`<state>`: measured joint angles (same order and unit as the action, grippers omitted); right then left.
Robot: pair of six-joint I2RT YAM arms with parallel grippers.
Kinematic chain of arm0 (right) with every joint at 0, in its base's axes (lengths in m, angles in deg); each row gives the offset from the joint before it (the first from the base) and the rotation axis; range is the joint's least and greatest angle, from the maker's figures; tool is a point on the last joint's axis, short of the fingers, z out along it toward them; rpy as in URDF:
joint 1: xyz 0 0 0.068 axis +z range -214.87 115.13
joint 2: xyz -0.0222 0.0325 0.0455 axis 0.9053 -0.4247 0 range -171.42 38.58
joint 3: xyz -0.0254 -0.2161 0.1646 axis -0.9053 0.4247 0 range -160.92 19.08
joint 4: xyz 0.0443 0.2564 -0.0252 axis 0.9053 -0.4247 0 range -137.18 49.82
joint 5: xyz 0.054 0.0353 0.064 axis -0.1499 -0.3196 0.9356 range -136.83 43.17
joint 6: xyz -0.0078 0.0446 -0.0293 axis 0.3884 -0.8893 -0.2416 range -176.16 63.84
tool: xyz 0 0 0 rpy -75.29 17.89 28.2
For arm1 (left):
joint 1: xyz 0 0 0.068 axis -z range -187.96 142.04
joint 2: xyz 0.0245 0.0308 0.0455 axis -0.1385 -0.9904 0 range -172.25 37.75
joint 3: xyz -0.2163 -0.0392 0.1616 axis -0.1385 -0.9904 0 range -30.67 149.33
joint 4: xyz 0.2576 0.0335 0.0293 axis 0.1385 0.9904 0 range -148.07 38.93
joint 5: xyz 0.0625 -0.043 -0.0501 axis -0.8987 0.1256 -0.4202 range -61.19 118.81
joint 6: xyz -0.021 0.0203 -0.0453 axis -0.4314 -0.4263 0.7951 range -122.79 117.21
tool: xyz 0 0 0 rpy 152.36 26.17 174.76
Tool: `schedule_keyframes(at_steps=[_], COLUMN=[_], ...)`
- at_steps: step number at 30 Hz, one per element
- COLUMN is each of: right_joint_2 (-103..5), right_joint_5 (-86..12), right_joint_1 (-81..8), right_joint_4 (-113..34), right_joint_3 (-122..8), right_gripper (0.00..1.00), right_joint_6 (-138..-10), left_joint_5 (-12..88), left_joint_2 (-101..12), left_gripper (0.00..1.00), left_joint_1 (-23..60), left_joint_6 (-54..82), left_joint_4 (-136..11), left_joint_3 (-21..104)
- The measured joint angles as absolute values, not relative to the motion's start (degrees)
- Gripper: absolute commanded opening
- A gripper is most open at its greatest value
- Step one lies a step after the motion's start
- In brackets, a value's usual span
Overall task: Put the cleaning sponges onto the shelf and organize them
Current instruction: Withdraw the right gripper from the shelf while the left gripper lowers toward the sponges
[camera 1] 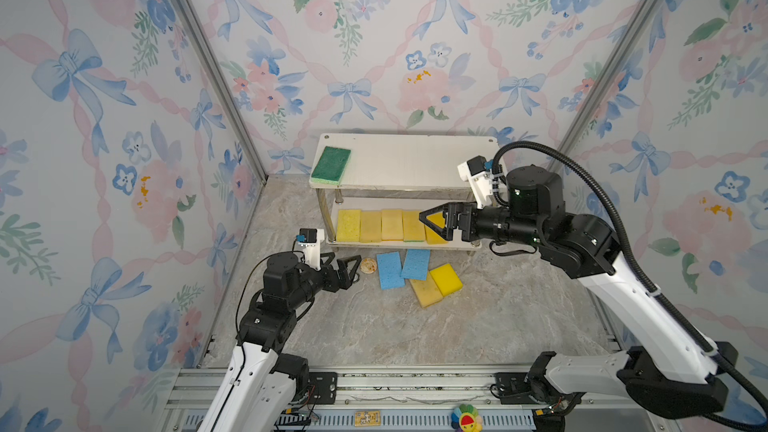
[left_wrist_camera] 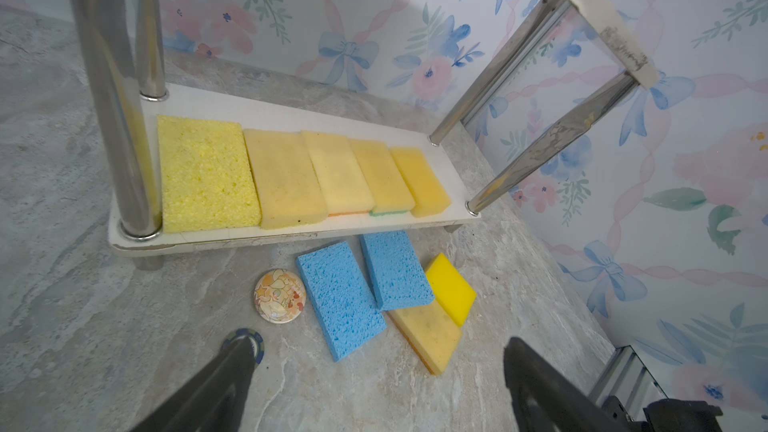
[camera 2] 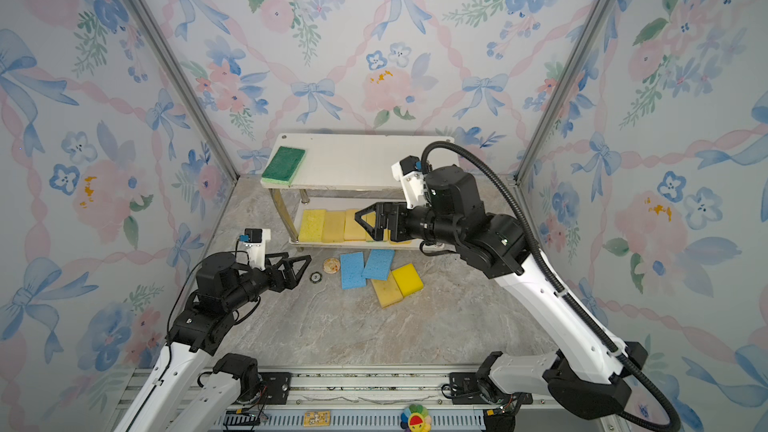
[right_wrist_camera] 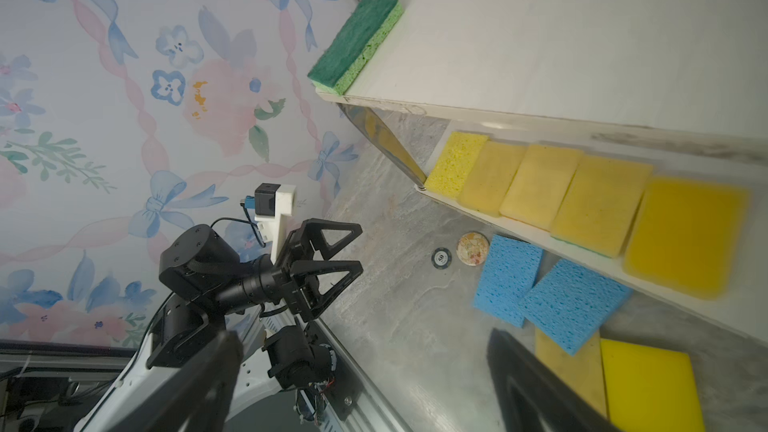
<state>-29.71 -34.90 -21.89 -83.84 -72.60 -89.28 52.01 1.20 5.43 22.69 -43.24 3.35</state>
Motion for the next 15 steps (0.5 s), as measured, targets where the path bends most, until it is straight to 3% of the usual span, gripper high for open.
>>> schedule_keyframes(at_steps=[8, 15], right_joint_2=[-10.7, -3.9], right_joint_5=[-36.8, -36.8], right_joint_1=[-27.9, -30.0], right_joint_4=[-88.1, -89.7], right_joint_3=[-48.1, -33.3], right_gripper=[0.97, 0.97], right_joint_6=[-89.1, -89.6], left_joint_5=[52.7, 48.0], left_joint_2=[-9.5, -15.6], left_gripper=[0.90, 0.81], left_joint_1=[17.2, 32.2], left_joint_6=[28.2, 40.3], left_joint_4=[-44.3, -53.2], left_joint_3=[2.5, -4.0])
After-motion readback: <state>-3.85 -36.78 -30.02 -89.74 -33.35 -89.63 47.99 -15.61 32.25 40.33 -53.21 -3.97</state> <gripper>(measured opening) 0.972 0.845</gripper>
